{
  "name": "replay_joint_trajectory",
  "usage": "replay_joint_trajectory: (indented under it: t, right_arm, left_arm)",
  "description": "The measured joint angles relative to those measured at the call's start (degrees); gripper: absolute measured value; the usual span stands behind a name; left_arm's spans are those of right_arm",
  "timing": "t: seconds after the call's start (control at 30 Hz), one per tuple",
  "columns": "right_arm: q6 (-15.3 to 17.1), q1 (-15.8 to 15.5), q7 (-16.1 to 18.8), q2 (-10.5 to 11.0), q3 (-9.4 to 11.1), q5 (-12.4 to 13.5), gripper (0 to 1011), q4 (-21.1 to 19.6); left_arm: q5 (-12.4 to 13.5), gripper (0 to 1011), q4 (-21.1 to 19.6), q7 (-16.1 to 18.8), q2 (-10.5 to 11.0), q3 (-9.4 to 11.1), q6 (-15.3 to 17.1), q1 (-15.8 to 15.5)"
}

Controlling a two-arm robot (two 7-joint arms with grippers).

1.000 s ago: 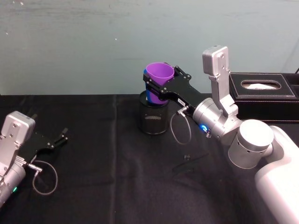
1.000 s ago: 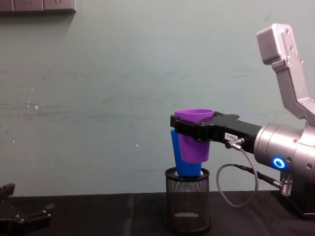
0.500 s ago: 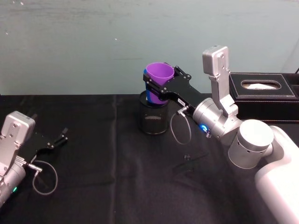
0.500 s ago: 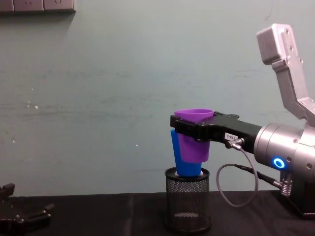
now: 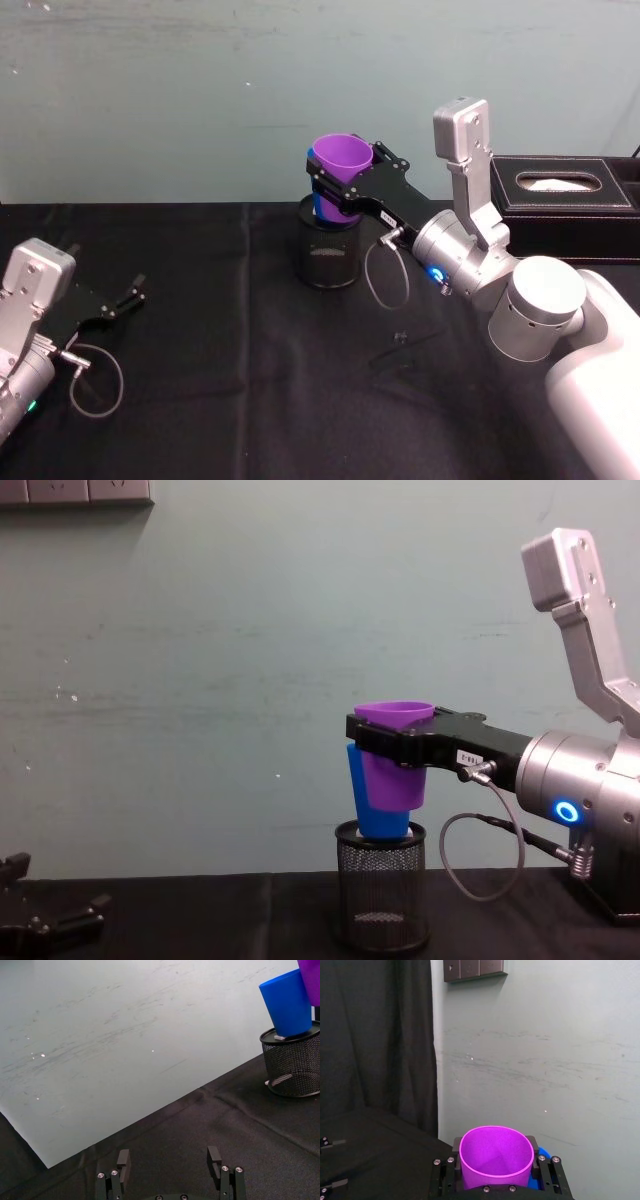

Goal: Pick up one cup with a gripper and tap it against the other cup.

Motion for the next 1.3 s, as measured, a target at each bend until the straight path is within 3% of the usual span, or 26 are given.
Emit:
replay_joint_trajectory:
  t: [1.3]
  right_arm:
    - [0.00, 0.00, 0.00, 0.00, 0.00, 0.00, 743, 0.00]
  left_arm:
    - [0.00, 1000, 0.00, 0.00, 0.00, 0.00, 0.00, 0.00]
